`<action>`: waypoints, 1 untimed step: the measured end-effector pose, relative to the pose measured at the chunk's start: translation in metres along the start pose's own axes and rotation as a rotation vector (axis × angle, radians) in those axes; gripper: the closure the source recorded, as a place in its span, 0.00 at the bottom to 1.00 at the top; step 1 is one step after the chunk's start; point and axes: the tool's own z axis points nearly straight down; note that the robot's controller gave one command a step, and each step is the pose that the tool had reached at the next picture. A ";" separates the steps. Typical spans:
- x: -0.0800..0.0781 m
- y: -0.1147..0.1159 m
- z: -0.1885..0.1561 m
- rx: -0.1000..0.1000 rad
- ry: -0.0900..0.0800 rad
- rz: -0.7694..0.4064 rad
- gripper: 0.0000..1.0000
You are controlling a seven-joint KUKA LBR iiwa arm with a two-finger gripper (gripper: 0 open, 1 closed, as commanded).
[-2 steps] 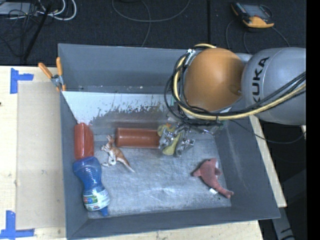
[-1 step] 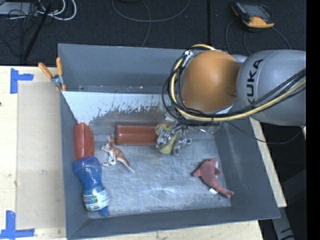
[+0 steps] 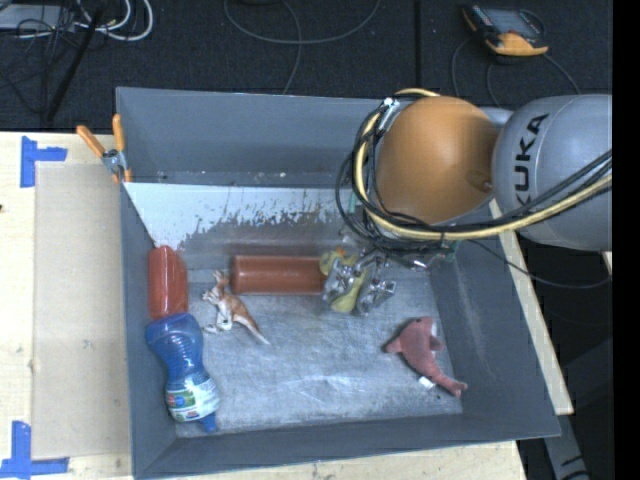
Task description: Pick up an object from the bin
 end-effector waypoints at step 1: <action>-0.010 -0.007 0.008 0.023 -0.011 -0.003 1.00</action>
Offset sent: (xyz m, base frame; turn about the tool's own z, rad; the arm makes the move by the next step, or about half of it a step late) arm 0.0158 -0.0334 0.0799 0.0181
